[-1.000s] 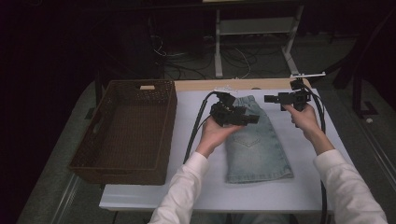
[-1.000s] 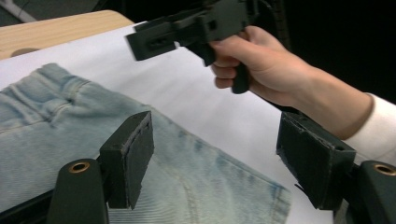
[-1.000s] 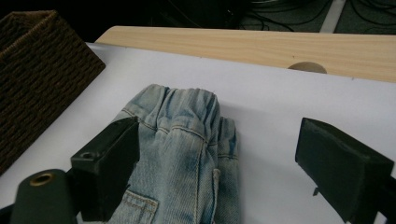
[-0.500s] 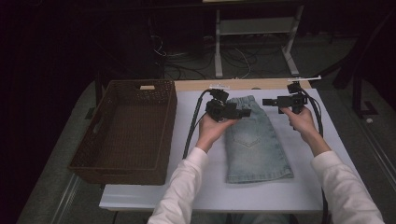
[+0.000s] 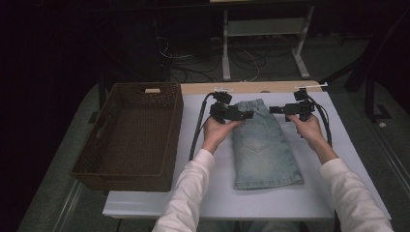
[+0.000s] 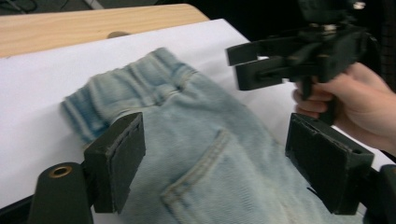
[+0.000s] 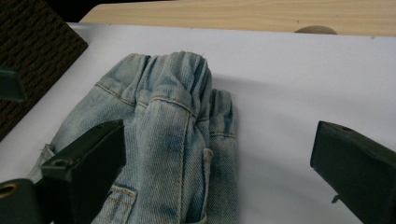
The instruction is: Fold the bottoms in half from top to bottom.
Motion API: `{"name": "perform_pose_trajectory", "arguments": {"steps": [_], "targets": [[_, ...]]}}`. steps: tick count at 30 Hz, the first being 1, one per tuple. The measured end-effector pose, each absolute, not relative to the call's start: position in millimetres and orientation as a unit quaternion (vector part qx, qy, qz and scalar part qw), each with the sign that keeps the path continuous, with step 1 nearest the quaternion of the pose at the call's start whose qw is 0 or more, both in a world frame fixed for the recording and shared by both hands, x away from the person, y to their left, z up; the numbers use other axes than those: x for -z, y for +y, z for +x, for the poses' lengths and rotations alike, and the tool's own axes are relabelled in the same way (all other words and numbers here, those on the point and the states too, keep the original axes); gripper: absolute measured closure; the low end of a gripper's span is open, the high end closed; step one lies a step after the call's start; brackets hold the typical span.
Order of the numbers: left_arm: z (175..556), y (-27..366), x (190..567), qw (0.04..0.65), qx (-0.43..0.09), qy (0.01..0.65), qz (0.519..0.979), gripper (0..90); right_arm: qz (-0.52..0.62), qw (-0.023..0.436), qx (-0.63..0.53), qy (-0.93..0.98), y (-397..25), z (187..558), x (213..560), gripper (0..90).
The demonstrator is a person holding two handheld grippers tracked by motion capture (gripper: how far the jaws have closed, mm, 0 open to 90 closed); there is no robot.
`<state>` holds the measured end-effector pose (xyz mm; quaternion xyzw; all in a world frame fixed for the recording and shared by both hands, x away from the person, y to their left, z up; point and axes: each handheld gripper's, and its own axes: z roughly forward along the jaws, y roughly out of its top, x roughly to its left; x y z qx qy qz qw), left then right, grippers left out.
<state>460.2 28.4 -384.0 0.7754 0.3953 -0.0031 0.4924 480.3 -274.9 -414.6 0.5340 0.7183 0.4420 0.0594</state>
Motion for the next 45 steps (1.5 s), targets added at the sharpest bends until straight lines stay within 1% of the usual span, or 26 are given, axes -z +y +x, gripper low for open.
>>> {"name": "perform_pose_trajectory", "arguments": {"steps": [4,9,13,17,19,22,25,30,41,45], "targets": [[468.2,34.1,392.1,0.484,0.003,0.407,0.775,17.7,0.536,0.060,-0.442,0.717,-275.4,480.5,414.3,3.7],[477.6,36.8,403.5,0.482,0.009,0.432,0.762,17.7,0.544,0.069,-0.431,0.717,-274.7,482.5,415.0,5.5],[482.5,36.1,413.5,0.473,0.007,0.441,0.763,17.6,0.553,0.059,-0.434,0.709,-275.9,483.4,418.4,11.5],[486.7,37.3,422.1,0.471,0.014,0.454,0.757,17.0,0.553,0.056,-0.430,0.711,-274.5,484.1,421.4,12.1],[488.1,37.4,424.0,0.473,0.012,0.457,0.753,17.0,0.556,0.062,-0.422,0.713,-273.2,484.5,422.1,12.3],[489.6,37.7,425.9,0.475,0.009,0.463,0.748,18.3,0.560,0.062,-0.416,0.714,-271.4,485.3,424.4,14.5],[491.3,38.5,429.0,0.474,0.010,0.470,0.745,19.1,0.565,0.059,-0.404,0.717,-268.5,486.4,428.7,16.9],[493.7,38.9,436.5,0.465,0.017,0.479,0.744,20.9,0.569,0.050,-0.401,0.716,-265.6,487.6,435.8,24.3],[496.4,45.3,453.1,0.467,0.044,0.495,0.731,22.9,0.561,0.029,-0.406,0.720,-264.3,487.0,441.8,35.5],[496.3,45.5,455.2,0.468,0.046,0.496,0.730,25.2,0.558,0.021,-0.405,0.724,-262.9,486.9,445.1,37.9]]}}
